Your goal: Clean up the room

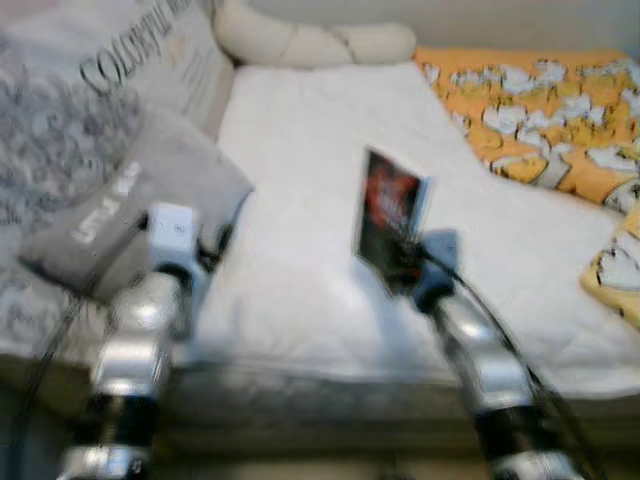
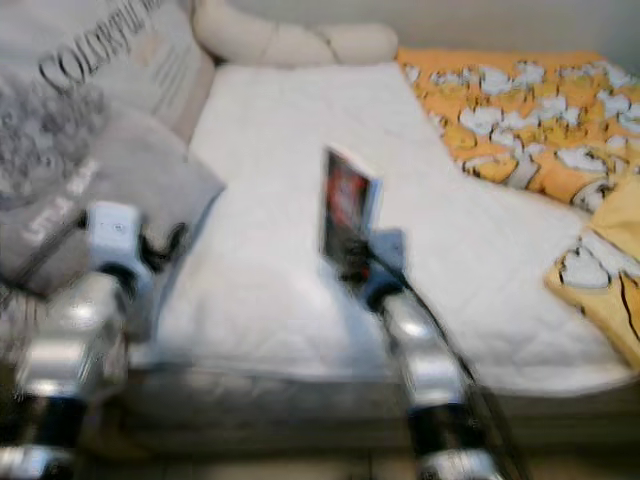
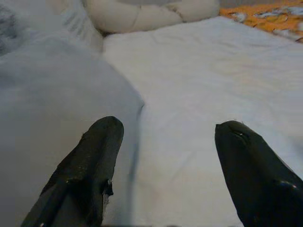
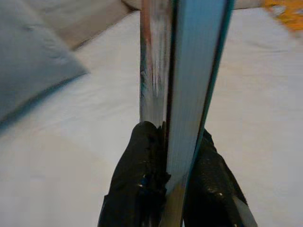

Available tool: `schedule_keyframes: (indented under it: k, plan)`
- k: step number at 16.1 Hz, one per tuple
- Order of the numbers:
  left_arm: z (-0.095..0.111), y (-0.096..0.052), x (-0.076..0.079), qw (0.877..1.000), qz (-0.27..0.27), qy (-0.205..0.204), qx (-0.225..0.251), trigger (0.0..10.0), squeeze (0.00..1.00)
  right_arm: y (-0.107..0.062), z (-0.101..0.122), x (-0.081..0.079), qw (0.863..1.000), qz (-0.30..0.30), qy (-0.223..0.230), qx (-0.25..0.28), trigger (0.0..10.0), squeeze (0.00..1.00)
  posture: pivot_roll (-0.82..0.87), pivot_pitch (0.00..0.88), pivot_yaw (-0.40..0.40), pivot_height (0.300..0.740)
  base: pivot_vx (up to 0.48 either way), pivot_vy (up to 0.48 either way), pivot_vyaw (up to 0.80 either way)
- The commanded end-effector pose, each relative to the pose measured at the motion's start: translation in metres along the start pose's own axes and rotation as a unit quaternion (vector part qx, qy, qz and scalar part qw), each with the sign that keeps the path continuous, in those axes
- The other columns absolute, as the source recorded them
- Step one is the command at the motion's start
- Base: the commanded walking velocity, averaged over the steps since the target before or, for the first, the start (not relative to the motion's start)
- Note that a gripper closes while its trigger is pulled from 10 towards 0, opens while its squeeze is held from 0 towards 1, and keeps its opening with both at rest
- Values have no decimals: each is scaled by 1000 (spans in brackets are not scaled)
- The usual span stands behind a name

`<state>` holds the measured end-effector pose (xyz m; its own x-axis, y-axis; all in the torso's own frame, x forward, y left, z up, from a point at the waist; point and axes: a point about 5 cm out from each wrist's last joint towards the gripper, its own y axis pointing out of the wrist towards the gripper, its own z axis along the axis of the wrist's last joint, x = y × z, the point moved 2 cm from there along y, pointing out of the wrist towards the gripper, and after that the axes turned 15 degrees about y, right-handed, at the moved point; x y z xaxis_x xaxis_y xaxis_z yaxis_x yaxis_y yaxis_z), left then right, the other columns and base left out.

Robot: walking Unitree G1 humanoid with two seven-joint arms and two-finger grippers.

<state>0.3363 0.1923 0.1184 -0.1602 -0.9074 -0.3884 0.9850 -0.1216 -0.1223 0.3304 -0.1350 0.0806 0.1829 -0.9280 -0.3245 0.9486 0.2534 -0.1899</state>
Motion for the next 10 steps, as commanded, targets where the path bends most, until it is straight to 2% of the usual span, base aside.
schedule_keyframes:
  k: [1,3,5,6,10]
  plan:
    - [1,-1,-10,1000,12,9,1,10000,0,5,12,-17,999,34,-17,18,10000,0,7,0,5,740,375,0,800]
    - [2,-1,-11,1000,12,9,1,10000,0,5,11,-20,999,42,-11,17,10000,0,7,0,5,740,377,0,800]
    - [2,-1,-11,1000,12,10,1,10000,0,5,10,-21,998,52,-14,11,10000,0,7,0,5,740,377,0,0]
    - [2,-1,-11,1000,8,13,1,10000,0,4,11,-22,998,59,1,10,10000,0,8,0,4,740,364,0,0]
    - [-3,-8,-1,996,-63,58,3,10000,0,1,18,-26,995,91,49,3,10000,0,13,0,0,740,0,0,0]
